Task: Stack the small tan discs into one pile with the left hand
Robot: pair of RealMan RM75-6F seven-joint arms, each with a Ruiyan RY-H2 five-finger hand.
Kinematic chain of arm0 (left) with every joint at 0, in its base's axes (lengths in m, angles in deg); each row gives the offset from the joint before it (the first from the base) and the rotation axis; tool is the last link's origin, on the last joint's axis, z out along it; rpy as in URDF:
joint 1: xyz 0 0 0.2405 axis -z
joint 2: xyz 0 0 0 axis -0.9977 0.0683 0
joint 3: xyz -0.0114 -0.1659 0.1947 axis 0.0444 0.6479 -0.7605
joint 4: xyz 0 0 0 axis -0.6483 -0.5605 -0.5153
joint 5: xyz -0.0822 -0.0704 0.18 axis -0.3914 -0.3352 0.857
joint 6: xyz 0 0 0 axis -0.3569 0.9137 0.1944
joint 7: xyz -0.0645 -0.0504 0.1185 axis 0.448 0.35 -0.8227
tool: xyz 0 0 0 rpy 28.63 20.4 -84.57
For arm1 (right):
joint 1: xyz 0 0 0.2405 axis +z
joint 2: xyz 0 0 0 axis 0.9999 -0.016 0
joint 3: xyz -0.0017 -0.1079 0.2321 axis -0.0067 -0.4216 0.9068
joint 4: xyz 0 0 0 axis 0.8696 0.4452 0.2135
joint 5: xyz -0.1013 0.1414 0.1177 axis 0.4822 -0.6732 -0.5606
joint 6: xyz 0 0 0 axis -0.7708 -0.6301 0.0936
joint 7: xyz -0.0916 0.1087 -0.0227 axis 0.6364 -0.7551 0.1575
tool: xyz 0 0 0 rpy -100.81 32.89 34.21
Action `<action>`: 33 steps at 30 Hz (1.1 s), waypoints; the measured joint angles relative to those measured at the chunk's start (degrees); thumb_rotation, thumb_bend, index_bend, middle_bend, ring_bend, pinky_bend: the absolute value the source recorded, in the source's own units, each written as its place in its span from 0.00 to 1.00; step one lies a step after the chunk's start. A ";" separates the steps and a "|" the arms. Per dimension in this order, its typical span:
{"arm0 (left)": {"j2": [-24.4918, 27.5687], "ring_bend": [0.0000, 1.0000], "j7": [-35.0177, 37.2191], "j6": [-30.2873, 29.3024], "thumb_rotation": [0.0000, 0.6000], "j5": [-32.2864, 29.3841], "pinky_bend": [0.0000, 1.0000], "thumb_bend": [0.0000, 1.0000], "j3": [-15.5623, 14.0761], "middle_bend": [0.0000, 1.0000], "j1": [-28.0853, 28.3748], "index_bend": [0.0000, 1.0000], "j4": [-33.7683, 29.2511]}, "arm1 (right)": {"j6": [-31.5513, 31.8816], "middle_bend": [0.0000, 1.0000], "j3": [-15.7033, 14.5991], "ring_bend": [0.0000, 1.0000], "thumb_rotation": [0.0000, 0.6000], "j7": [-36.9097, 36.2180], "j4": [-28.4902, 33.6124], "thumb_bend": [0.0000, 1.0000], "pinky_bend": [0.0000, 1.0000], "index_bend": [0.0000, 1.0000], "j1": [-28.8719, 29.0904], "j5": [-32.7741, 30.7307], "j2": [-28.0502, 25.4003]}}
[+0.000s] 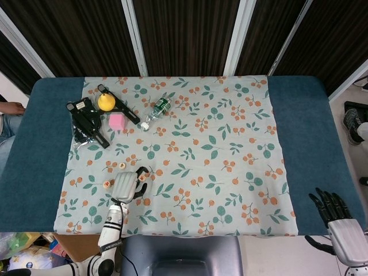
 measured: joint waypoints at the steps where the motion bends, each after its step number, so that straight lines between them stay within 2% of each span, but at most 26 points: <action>1: -0.46 1.00 -0.68 0.17 1.00 -0.52 1.00 0.41 0.27 1.00 0.35 0.37 0.74 | -0.10 0.00 -0.02 0.00 1.00 -0.06 0.01 0.10 0.00 0.00 0.04 -0.02 -0.06; 5: -2.04 1.00 -3.62 0.81 1.00 -2.76 1.00 0.41 1.17 1.00 1.62 0.37 3.74 | 0.16 0.00 0.09 0.00 1.00 -0.67 0.02 0.10 0.00 0.00 0.01 -0.20 -0.25; 13: -2.03 1.00 -6.04 2.16 1.00 -5.85 1.00 0.41 1.19 1.00 2.12 0.38 4.80 | 0.48 0.00 -0.05 0.00 1.00 -0.77 -0.10 0.10 0.00 0.00 -0.11 0.17 -0.26; 33: -2.52 1.00 -3.71 1.90 1.00 -5.62 1.00 0.41 0.15 1.00 2.47 0.47 6.52 | 0.92 0.00 -0.06 0.00 1.00 -1.35 -0.37 0.10 0.00 0.00 -0.28 0.33 -0.38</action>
